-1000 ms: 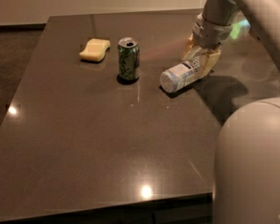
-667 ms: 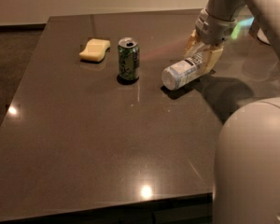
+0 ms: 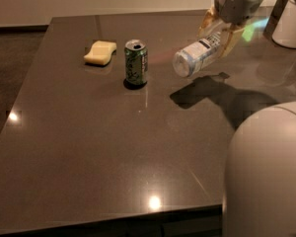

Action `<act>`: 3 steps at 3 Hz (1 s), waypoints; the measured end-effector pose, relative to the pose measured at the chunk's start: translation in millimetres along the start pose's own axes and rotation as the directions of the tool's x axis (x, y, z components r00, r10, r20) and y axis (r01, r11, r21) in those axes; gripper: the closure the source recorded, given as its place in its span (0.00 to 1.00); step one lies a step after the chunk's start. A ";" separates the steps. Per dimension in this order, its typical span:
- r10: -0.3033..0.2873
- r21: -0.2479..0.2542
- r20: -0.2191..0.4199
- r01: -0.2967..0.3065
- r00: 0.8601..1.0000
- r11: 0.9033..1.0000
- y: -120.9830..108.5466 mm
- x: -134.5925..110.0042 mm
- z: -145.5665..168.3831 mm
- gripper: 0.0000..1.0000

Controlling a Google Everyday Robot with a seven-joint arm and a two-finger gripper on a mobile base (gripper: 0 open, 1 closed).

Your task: Pick blue plastic bottle

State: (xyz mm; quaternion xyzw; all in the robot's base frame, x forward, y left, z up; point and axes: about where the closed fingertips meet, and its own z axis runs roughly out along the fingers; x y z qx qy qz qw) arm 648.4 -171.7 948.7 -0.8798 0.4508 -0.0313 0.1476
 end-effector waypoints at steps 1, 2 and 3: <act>-0.030 0.045 -0.028 0.031 0.999 0.998 -5.8 -7.6 -31.8 1.00; -0.026 0.078 -0.043 0.029 0.999 0.997 -3.3 -15.7 -62.2 1.00; -0.024 0.082 -0.044 0.028 0.999 0.996 -4.1 -15.1 -62.1 1.00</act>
Offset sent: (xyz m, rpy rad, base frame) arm -0.1361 -0.0426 0.0797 -0.1463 0.3520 0.1148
